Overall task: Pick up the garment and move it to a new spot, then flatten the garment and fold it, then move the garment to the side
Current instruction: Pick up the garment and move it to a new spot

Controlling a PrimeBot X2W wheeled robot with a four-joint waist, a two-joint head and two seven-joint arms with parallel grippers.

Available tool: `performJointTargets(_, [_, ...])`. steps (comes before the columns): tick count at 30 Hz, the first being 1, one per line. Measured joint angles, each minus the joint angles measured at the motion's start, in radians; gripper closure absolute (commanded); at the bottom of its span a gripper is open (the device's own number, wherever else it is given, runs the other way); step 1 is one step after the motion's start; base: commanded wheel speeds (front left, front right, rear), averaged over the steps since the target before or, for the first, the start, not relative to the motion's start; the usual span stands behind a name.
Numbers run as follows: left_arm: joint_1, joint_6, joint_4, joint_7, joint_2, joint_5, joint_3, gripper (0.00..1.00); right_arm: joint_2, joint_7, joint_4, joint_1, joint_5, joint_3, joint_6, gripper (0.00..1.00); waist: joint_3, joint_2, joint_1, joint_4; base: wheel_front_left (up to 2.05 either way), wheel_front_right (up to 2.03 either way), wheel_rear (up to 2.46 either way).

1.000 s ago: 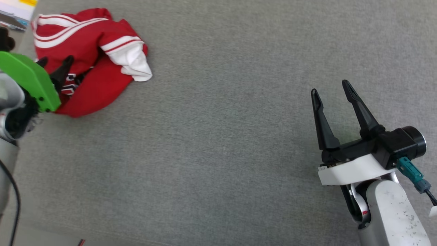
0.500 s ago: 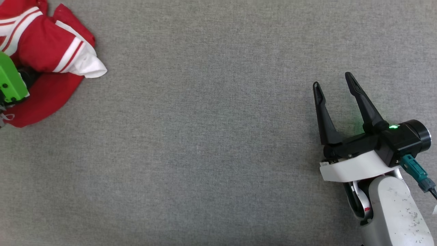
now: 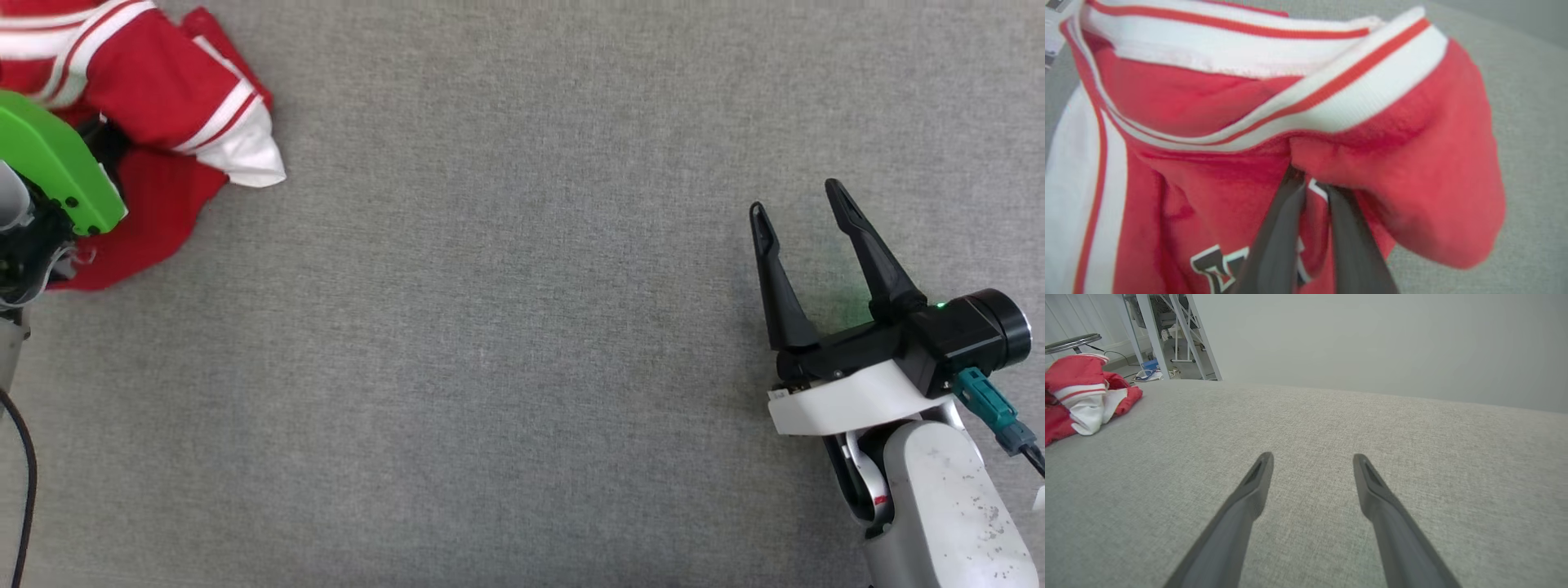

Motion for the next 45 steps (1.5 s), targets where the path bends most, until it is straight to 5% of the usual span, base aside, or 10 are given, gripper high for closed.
performJointTargets(10, [0.022, 0.0, -0.12, -0.253, 0.013, 0.05, -0.042, 1.0, 0.008, 0.0, 0.049, 0.029, 0.019, -0.048, 0.0, 0.0, -0.147, 0.0, 0.0, 0.018, 0.0, 0.0, 0.0])
performJointTargets(19, [0.063, 0.045, -0.284, -0.261, -0.013, 0.124, -0.117, 1.0, 0.02, 0.0, 0.067, 0.079, 0.035, -0.121, 0.0, 0.0, -0.297, 0.0, 0.0, 0.018, 0.0, 0.0, 0.0])
performJointTargets(21, [0.094, 0.095, -0.362, -0.242, -0.053, 0.138, -0.16, 1.0, 0.025, 0.0, 0.067, 0.098, 0.043, -0.149, 0.0, 0.0, -0.357, 0.0, 0.0, 0.006, 0.0, 0.0, 0.0])
performJointTargets(32, [0.176, 0.16, -0.405, -0.28, -0.209, 0.156, -0.234, 1.0, 0.03, 0.0, 0.057, 0.136, 0.045, -0.188, 0.0, 0.0, -0.43, 0.0, -0.0001, -0.104, 0.0, 0.0, 0.0])
performJointTargets(44, [0.198, 0.185, -0.174, -0.378, -0.428, 0.27, -0.393, 1.0, 0.032, 0.0, 0.044, 0.136, 0.052, -0.199, 0.0, 0.0, -0.406, 0.0001, 0.0, -0.223, 0.0, 0.0, 0.0])
performJointTargets(45, [0.202, 0.184, -0.138, -0.379, -0.445, 0.282, -0.412, 0.78, 0.032, 0.0, 0.044, 0.136, 0.052, -0.198, 0.0, 0.0, -0.4, 0.0001, -0.0001, -0.229, 0.0, 0.0, 0.0])
